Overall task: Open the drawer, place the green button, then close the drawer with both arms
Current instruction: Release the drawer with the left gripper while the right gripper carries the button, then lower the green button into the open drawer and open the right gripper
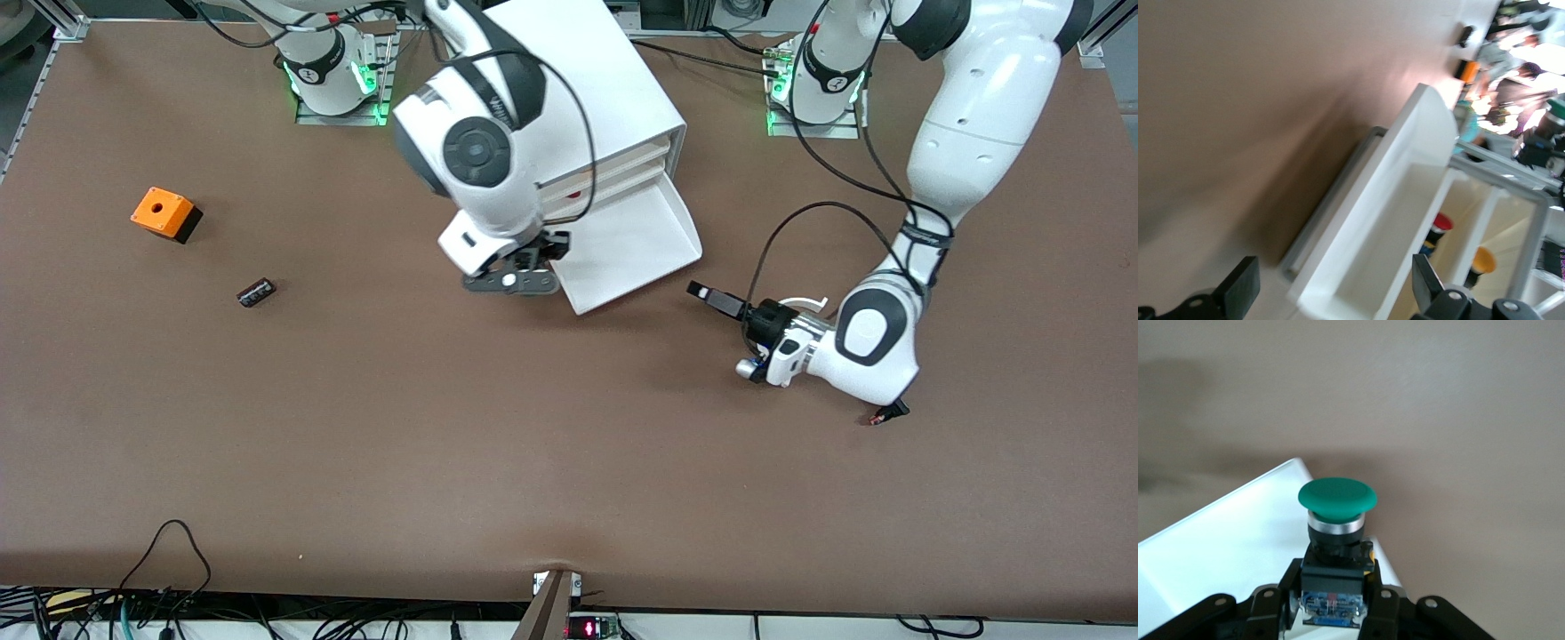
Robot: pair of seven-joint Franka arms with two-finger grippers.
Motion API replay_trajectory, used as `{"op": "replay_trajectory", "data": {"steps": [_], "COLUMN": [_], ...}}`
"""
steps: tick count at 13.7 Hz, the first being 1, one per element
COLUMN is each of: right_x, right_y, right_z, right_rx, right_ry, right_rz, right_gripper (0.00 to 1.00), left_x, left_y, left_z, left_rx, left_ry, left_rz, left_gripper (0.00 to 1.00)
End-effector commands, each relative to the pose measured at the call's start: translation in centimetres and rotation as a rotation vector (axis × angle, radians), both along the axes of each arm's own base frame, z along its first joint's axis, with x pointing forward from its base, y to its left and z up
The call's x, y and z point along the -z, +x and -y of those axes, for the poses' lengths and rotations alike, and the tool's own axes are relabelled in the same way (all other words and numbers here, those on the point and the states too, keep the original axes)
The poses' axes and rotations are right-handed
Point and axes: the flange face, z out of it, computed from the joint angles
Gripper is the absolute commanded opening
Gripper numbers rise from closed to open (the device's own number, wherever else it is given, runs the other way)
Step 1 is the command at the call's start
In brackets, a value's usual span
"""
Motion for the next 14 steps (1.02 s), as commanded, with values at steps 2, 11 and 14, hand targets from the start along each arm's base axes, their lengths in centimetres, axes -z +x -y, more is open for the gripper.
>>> {"op": "replay_trajectory", "data": {"steps": [2,11,14], "right_x": [1.6,9.7,10.9], "right_y": [-2.3,-5.9,-7.4], "right_z": [-6.6,-10.1,-10.9], "right_rx": [0.055,0.093,0.089], "right_ry": [0.020,-0.034,-0.057], "right_rz": [0.015,-0.052,-0.056], "right_gripper": [0.00,0.02,0.22], "left_x": [-8.2,-24.0,-29.0], "left_y": [1.6,2.4,3.7], "left_z": [-2.9,-10.4,-12.7], "left_rx": [0.158,0.341,0.167], "left_ry": [0.236,0.707,0.870], "left_rz": [0.188,0.525,0.517], "left_gripper": [1.00,1.00,1.00]}}
